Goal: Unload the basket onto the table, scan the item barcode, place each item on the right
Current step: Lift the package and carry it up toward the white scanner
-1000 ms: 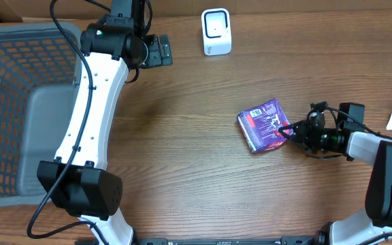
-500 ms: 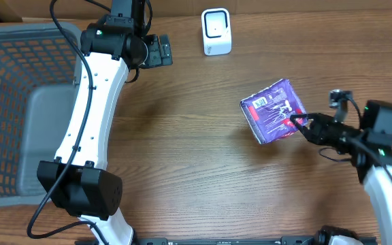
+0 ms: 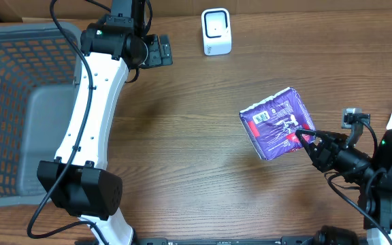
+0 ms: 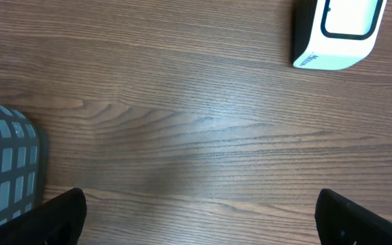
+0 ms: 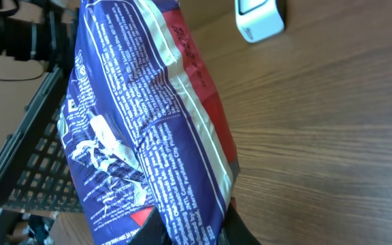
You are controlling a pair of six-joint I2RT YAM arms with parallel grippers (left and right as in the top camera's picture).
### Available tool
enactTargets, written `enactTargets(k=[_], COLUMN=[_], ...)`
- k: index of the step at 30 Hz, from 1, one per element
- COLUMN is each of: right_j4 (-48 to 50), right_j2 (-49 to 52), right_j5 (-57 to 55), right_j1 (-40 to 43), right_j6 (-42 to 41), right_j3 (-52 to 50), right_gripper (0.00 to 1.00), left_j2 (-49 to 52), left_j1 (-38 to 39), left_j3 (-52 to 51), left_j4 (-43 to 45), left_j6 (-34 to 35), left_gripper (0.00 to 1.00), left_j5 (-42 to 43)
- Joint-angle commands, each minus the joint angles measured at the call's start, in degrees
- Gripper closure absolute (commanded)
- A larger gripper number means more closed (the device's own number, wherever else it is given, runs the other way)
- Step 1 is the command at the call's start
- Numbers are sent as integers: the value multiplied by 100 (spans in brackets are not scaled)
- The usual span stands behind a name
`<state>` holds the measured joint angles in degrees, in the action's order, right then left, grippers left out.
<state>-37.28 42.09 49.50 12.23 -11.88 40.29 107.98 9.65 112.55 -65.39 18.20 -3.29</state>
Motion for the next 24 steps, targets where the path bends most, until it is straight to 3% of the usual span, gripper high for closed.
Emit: enactTargets(k=[1, 16, 21, 24], right_j4=[31, 59, 389, 994], right_j2=[9, 11, 280, 702], right_j5=[-35, -52, -1360, -1532], right_j1=[-28, -28, -33, -164], right_j6=[-59, -4, 168, 179], right_j3=[61, 61, 59, 59], right_gripper=[96, 96, 96, 96], left_j2=[-192, -192, -192, -192], left_j1=[13, 13, 13, 13], left_j3=[96, 96, 96, 96], left_j4=[-7, -7, -7, -7], left_j6=[-44, -44, -44, -44], left_gripper=[0, 0, 0, 0], left_j5=[-52, -52, -52, -52])
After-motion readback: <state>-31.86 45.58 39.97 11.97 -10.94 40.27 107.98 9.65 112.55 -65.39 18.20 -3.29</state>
